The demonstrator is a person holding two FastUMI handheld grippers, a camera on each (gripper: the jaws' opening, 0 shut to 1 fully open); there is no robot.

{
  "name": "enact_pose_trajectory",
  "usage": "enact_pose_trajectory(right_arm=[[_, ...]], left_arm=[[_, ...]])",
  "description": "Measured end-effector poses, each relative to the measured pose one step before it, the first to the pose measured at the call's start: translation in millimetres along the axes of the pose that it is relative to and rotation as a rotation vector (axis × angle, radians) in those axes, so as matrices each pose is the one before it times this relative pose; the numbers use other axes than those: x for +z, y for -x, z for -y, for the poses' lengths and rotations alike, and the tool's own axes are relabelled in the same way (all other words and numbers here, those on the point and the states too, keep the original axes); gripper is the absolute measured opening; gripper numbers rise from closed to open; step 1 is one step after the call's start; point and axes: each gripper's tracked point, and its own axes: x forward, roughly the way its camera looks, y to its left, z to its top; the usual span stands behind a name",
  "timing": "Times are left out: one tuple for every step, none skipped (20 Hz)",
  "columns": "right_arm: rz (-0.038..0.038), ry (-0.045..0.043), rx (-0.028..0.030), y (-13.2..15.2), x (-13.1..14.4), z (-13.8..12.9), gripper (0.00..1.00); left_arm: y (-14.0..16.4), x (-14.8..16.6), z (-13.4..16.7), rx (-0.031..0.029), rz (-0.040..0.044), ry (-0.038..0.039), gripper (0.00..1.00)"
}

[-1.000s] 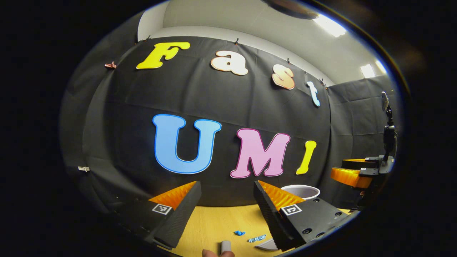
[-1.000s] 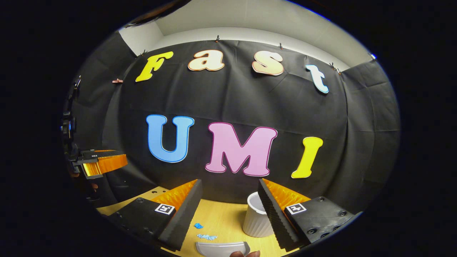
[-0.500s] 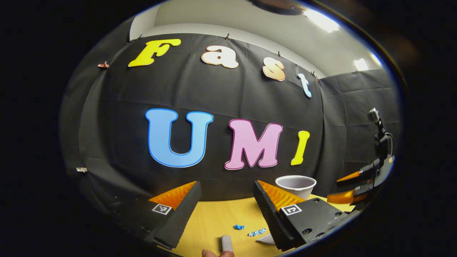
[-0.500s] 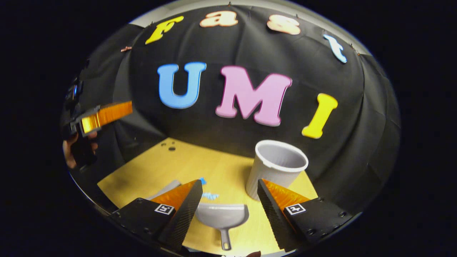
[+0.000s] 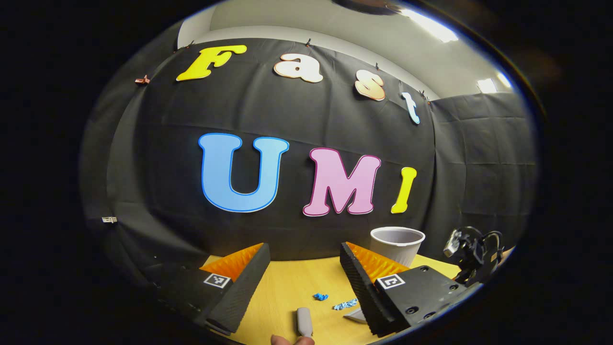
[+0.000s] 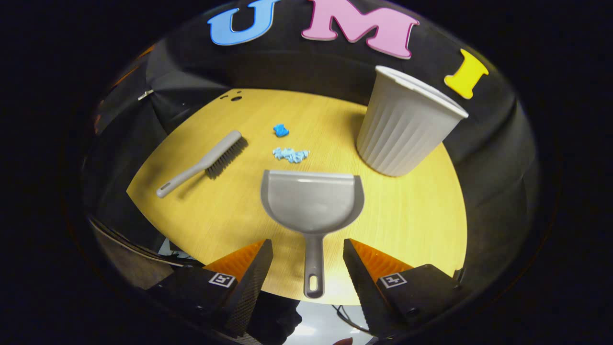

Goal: Pick up the small broom and dustpan from the desktop, sweep the trash into the dustpan with the broom, and then empty the trash into the garbage bin.

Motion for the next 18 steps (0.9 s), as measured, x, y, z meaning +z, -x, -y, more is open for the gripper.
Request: enact_pose_trajectory(right_arm=[[-0.02886, -0.00092, -0.00446, -11.09, -5.14, 1.42, 0.92], [-0.02743, -0.00038, -0.00383, -11.45, -5.56, 0.65, 0.92], [-0.02487, 0.00193, -0.00025, -10.61, -3.33, -1.42, 0.92], [-0.02816, -0.00004, -0.00239, -8.87, -4.70, -0.37, 0.92], [-0.01945, -0.00098, 0.00295, -9.14, -2.20, -1.07, 0.93], [-0.01804, 0.00361, -0.00156, -9.68, -2.14, 0.48, 0.93], [-0.01640, 0.00582, -0.00431, -8.78, -1.92, 1.22, 0.93], [-0.01759, 0.00115, -0.00683, -9.27, -2.25, 0.83, 0.92], [-0.01018, -0.00621, 0.00004, -7.91, -0.15, -0.44, 0.91], [-0.01164, -0.01167, -0.00048, -6.74, -0.97, 0.13, 0.90], [-0.01007, -0.01294, 0.00649, -4.51, -0.03, 0.07, 0.90], [-0.00628, -0.01590, 0.00566, -4.77, 0.98, -0.99, 0.90], [-0.00399, -0.01502, 0.00981, -3.43, 1.93, -1.24, 0.89], [-0.00315, -0.01044, 0.00965, -4.09, 1.86, -0.47, 0.89], [-0.00513, -0.00744, 0.00593, -2.69, 1.12, 0.65, 0.88], [-0.00661, -0.00263, 0.00262, -2.45, 0.35, 0.79, 0.88], [-0.01240, -0.00018, 0.00482, -2.33, -1.23, 0.87, 0.87], [0.00026, -0.01236, 0.02301, -0.82, 0.77, -3.92, 0.87]], left_arm=[[1.68, -2.98, -2.45, 0.00435, -0.00147, -0.00394, 0.95], [0.79, -0.65, -2.31, 0.00513, -0.00399, 0.00068, 0.95], [1.50, -2.35, -2.23, 0.00584, -0.00356, 0.00329, 0.95], [1.46, -0.89, -2.12, 0.00761, -0.00284, 0.00280, 0.95], [0.68, -2.11, -3.13, 0.00872, -0.00424, 0.00186, 0.95], [0.99, -1.19, -2.56, 0.00896, -0.00604, 0.00114, 0.95], [1.41, -3.54, -2.53, 0.00779, -0.00337, 0.00109, 0.95], [1.84, -0.61, -2.27, 0.00736, -0.00314, 0.00041, 0.95], [1.02, -2.46, -2.45, 0.00699, -0.00440, -0.00064, 0.95], [0.30, -0.22, -2.53, 0.00781, -0.00341, -0.00198, 0.95], [0.95, -2.68, -2.20, 0.00690, -0.00465, -0.00187, 0.95], [0.04, -0.82, -2.12, 0.00493, -0.00441, -0.00041, 0.95], [-0.26, -3.01, -1.59, 0.00589, -0.00566, -0.00014, 0.95], [-0.50, -0.85, -1.28, 0.00728, -0.00521, 0.00112, 0.95], [0.02, -2.80, -0.89, 0.00593, -0.00330, 0.00228, 0.95], [-0.95, -0.80, -0.36, 0.00727, -0.00389, 0.00262, 0.95], [-1.70, -1.82, -0.20, 0.00562, -0.00546, 0.00382, 0.95], [-0.56, 0.20, 1.47, 0.00099, -0.00204, 0.00351, 0.95]])
